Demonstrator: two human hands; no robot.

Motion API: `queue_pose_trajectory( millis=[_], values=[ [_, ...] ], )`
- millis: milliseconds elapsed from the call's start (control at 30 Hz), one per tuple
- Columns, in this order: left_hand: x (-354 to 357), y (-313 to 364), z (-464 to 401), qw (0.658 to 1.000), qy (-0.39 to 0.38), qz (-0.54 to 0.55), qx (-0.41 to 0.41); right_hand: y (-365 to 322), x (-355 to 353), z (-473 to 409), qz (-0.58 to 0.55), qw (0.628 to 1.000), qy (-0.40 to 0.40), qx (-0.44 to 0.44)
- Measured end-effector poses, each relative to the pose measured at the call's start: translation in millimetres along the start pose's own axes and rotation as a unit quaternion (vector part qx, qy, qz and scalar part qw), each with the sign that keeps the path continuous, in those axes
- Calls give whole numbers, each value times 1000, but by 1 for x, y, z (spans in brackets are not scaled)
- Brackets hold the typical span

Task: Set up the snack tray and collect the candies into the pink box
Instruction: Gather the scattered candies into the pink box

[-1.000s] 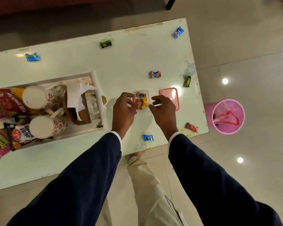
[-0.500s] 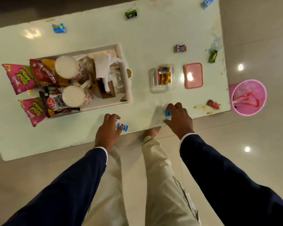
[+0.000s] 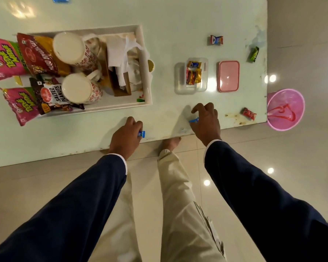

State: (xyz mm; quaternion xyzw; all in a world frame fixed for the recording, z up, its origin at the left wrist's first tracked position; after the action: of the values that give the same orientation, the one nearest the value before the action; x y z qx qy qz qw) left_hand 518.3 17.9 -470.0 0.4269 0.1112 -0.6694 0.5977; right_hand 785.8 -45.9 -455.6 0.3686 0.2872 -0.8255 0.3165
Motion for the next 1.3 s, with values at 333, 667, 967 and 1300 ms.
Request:
queue_pose_trajectory(
  millis=[333,667,967,1300],
  values=[
    [-23,59,-36,966,46,252,-30,26,-10,-13,-153,988,-20,19],
    [-69,156,-123,923,115,364,-37,8,-78,-55,-443,890,91,51],
    [-71,146,-125,924,108,360,-66,4,-92,-79,-371,922,104,41],
    [-164,62,-133,928,159,338,-6,-78,-101,-122,-380,920,87,-36]
  ],
)
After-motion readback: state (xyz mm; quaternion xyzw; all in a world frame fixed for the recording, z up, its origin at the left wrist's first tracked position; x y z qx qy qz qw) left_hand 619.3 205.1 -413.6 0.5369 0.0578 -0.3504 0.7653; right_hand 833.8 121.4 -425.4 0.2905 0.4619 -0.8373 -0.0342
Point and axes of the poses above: each hand's wrist, its own z-axis away from the middle knuckle, its own x-axis out of the palm, y = z × x, the point moved 1 cm from there along -z, towards the middle knuckle
